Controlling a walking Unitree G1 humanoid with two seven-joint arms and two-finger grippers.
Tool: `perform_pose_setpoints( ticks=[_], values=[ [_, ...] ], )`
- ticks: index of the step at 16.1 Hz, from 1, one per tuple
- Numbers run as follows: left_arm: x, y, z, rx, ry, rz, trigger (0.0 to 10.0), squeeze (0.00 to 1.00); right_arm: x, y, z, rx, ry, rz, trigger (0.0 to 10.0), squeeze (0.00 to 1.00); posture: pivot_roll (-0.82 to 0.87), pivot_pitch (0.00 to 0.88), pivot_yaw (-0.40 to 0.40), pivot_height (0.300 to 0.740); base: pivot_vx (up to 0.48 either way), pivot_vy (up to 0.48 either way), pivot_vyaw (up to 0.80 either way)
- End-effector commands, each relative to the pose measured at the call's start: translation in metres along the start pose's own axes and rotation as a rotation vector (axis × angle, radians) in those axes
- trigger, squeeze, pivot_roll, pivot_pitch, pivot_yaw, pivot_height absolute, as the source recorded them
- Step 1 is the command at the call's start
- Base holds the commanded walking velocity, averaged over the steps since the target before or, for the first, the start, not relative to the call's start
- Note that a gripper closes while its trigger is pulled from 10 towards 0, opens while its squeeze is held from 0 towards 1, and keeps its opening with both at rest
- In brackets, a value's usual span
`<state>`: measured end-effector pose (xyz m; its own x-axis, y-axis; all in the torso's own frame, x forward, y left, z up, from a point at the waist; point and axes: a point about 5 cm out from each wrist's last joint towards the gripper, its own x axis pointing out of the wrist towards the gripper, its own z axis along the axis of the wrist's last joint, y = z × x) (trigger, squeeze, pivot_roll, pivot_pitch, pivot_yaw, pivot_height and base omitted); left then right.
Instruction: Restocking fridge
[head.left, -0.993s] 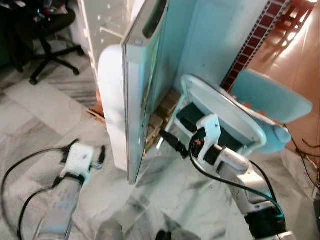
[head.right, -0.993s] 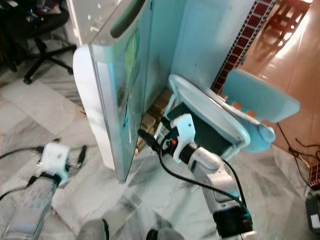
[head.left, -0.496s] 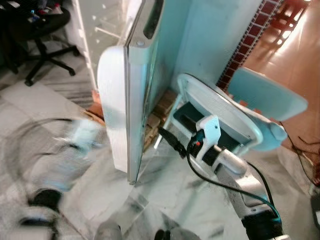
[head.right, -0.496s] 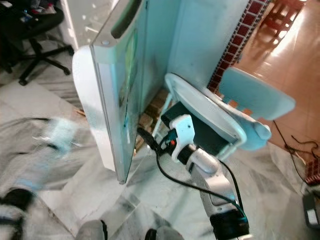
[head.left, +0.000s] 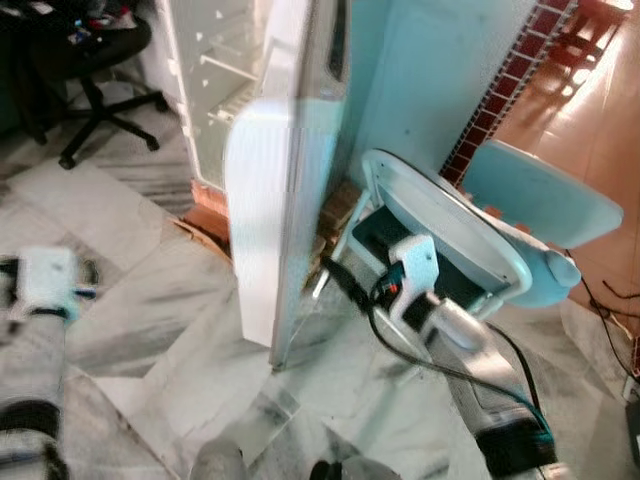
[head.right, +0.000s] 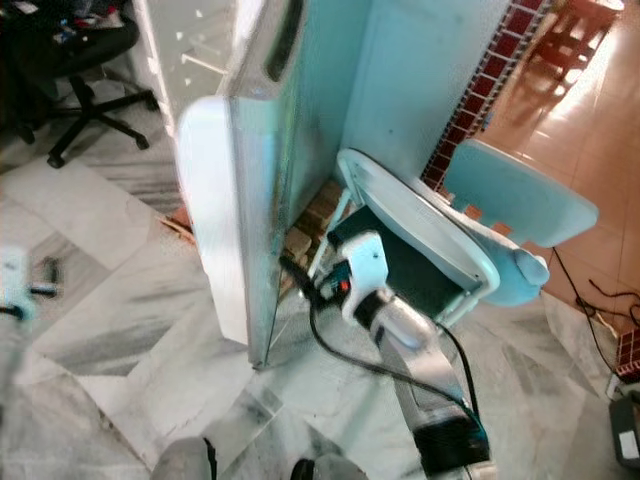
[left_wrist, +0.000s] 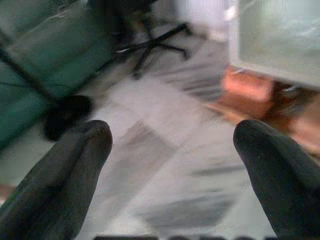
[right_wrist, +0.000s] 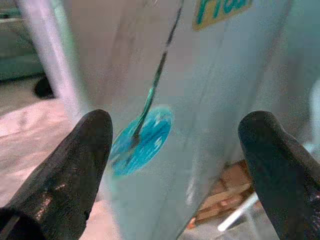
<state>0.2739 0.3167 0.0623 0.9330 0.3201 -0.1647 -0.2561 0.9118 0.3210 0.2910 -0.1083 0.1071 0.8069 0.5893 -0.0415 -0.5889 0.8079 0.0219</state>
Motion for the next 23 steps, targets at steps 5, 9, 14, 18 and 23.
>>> perform_pose_setpoints(
  ticks=[5,9,14,18,23],
  values=[
    [-0.061,-0.105,0.019,-0.198,-0.174,-0.382,10.0,0.00,0.036,-0.009,0.020,0.046,-0.034,-0.177,10.0,0.00,0.17,0.110,-0.115,0.740,0.000,0.000,0.00],
    [-0.076,-0.131,0.021,-0.125,-0.220,-0.491,10.0,0.00,0.052,0.034,0.061,0.336,-0.174,0.091,10.0,0.00,0.18,0.105,-0.114,0.740,0.000,0.000,0.00],
    [-0.084,-0.124,0.023,-0.132,-0.172,-0.495,10.0,0.00,0.022,0.081,0.086,0.471,-0.248,0.538,10.0,0.00,0.16,0.106,-0.109,0.740,0.000,0.000,0.00],
    [-0.086,-0.125,0.021,-0.115,-0.162,-0.484,10.0,0.00,0.020,0.052,0.057,0.382,-0.110,0.349,10.0,0.00,0.16,0.107,-0.113,0.740,0.000,0.000,0.00],
    [-0.079,-0.113,0.025,-0.065,-0.142,-0.388,10.0,0.00,0.001,0.001,0.025,0.127,-0.056,-0.041,10.0,0.00,0.18,0.122,-0.110,0.740,0.000,0.000,0.00]
  ],
)
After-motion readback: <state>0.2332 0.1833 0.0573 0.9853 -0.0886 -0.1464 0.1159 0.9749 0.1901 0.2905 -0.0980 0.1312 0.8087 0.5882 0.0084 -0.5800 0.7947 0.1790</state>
